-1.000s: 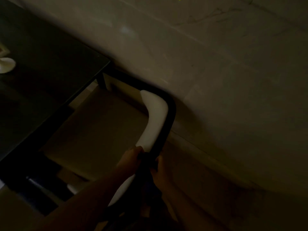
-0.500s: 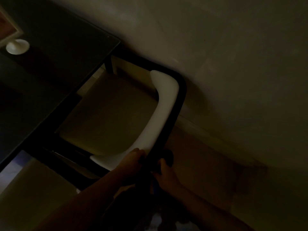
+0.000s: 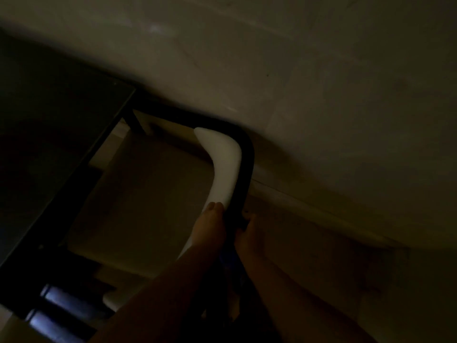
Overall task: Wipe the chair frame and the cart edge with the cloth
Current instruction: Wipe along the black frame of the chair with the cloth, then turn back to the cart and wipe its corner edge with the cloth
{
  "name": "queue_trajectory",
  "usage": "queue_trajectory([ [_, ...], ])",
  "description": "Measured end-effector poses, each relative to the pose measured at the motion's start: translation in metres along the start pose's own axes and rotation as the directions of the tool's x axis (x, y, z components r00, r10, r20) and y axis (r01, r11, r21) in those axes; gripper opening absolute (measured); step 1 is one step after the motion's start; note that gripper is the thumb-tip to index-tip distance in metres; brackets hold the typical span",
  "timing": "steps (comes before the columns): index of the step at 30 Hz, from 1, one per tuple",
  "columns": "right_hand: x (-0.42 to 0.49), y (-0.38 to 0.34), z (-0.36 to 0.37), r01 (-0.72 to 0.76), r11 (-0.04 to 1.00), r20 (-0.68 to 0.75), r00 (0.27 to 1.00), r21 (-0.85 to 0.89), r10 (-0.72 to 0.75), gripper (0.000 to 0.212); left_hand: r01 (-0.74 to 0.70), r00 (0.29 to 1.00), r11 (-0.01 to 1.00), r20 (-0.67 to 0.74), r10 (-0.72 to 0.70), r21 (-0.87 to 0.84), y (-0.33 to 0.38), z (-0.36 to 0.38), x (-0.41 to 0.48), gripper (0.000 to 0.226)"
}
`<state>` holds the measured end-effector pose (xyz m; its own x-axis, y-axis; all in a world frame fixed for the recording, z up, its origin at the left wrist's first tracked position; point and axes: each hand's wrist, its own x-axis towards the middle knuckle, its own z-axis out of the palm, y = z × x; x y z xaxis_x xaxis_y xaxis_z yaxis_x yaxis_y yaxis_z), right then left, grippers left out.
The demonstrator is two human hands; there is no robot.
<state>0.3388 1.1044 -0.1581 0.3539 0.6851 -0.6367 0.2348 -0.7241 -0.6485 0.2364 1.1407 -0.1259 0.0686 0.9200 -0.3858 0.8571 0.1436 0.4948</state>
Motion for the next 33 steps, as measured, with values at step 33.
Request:
queue_trajectory([
  [33,-0.046,-0.036,-0.200,0.300,0.954,-0.279,0.916,-0.001,-0.288,0.021,-0.607,0.771,0.789,0.170,0.613,-0.094,0.161,-0.037,0.022,0.011],
])
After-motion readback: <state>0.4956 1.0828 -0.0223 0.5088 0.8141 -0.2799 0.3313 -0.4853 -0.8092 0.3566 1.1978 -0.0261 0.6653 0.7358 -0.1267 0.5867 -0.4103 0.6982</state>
